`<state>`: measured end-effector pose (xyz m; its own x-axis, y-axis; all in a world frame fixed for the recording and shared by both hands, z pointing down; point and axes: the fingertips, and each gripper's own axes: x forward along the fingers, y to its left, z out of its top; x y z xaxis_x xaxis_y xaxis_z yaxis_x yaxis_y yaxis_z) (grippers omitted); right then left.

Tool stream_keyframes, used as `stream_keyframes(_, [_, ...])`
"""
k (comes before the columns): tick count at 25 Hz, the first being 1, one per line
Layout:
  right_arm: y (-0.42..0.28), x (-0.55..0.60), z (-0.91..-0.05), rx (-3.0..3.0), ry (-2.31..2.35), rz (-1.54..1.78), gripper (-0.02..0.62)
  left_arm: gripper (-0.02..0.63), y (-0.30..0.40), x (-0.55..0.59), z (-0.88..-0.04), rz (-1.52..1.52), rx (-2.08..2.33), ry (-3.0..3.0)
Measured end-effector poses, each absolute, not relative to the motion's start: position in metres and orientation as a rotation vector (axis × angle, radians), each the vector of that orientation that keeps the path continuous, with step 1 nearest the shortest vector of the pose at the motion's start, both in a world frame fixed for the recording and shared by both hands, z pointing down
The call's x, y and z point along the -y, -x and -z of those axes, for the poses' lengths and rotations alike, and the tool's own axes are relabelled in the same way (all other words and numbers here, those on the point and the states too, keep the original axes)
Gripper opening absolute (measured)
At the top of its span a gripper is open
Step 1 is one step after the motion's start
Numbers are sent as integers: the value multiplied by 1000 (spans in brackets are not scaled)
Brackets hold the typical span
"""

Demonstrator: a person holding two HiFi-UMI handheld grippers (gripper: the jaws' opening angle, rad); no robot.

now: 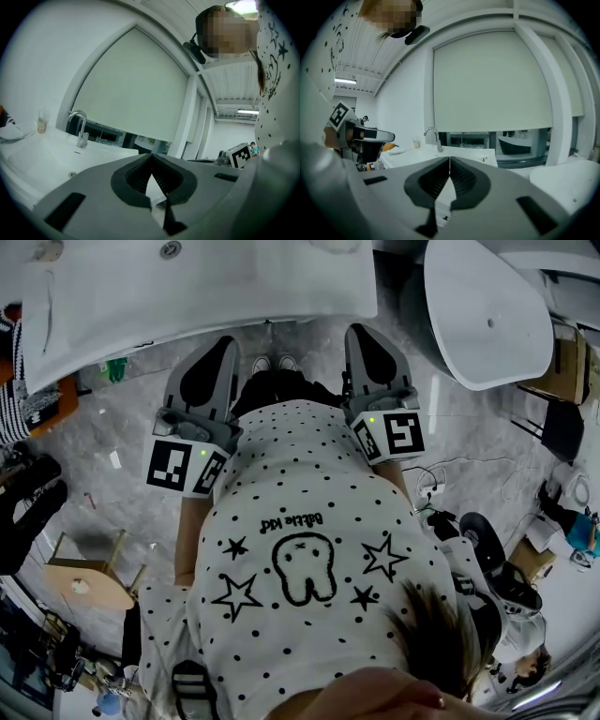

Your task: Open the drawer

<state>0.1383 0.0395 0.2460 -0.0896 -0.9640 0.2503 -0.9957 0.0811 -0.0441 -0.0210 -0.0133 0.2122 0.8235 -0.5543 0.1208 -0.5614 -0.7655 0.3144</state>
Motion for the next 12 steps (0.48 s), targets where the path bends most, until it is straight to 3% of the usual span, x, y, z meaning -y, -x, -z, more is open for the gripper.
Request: stream_keyframes(12, [-138,-37,-245,2198,-2006,-293,14,5,23,14,-213,-35,854,-2673])
